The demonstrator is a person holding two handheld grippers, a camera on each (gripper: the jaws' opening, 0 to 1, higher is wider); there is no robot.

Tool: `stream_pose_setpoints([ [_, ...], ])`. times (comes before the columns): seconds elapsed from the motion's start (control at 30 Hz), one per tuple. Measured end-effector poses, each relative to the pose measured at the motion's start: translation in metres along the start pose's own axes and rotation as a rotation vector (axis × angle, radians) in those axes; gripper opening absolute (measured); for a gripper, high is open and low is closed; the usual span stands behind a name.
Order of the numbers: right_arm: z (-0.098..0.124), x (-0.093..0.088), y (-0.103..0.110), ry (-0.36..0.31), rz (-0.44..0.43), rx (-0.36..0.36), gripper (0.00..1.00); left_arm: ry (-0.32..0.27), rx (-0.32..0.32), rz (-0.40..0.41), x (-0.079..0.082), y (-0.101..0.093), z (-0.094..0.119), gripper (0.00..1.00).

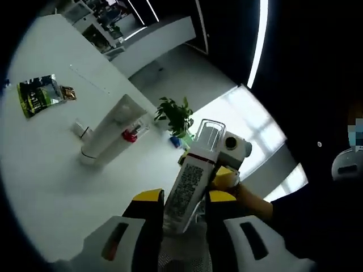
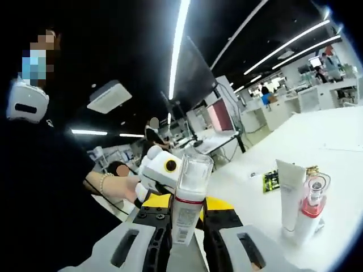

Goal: Arrange the skincare products in the storage area until every visible bottle or jar stands upright without overlapping.

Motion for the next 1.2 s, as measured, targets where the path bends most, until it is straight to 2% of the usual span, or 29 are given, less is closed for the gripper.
stream_pose_setpoints([
  [0.57, -0.003, -0.022, -0.007, 0.038, 0.201, -0.032, 0.09, 0.050, 0.093, -0.021, -0.009, 0.033, 0.006, 0.25],
  [0.93, -0.001, -0.035, -0.021, 0.053, 0.208, -0.043, 0.09, 0.083, 0.145, -0.053, -0.020, 0.043, 0.004, 0.26],
  [1.2, 0.000, -0.041, -0.037, 0.048, 0.194, -0.058, 0.09, 0.087, 0.178, -0.074, -0.021, 0.051, 0.007, 0.29],
])
Point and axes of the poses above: the point that each gripper's makers call its tool centre point, and the gripper's own axes: z roughly backward along the fingers, y roughly to its left, x roughly out of its top, the point moved 3 cm from there along z, roughly backward along the fingers, and after that the axes turned 5 degrees about -y, right-handed, at the moved point
